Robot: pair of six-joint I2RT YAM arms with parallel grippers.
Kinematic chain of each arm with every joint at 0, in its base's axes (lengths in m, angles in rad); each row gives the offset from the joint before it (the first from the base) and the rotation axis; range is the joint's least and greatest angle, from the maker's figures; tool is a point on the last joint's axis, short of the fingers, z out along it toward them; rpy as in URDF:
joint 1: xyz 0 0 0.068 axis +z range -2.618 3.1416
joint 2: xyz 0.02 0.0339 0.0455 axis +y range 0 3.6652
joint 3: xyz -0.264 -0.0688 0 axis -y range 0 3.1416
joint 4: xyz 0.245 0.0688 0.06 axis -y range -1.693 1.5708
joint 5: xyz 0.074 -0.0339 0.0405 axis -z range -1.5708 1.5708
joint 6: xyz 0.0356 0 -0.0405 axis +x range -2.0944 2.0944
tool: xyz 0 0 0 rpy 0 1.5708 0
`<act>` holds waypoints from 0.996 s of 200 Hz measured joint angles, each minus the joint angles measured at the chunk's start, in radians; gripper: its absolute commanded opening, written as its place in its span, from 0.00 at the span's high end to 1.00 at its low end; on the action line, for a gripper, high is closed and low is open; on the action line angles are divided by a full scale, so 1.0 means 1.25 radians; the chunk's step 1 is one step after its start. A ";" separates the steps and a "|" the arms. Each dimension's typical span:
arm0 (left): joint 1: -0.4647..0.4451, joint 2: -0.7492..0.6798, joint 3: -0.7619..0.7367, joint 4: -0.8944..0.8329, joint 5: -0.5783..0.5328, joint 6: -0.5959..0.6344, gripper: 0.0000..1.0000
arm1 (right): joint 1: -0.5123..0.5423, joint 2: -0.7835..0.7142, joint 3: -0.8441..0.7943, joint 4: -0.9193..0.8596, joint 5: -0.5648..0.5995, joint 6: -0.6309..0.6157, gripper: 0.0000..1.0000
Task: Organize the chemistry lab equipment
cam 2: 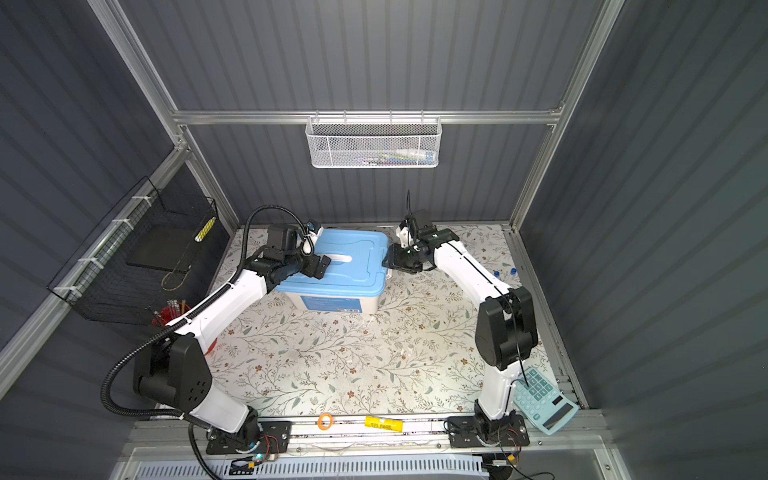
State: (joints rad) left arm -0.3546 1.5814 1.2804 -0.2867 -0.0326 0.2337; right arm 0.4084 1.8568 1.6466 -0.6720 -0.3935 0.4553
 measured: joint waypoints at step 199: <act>0.000 -0.005 -0.011 0.015 0.005 0.000 0.02 | -0.005 0.014 0.040 0.000 -0.050 0.025 0.41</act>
State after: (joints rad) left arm -0.3546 1.5749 1.2671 -0.2676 -0.0265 0.2337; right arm 0.4019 1.8740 1.6970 -0.6716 -0.4557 0.4862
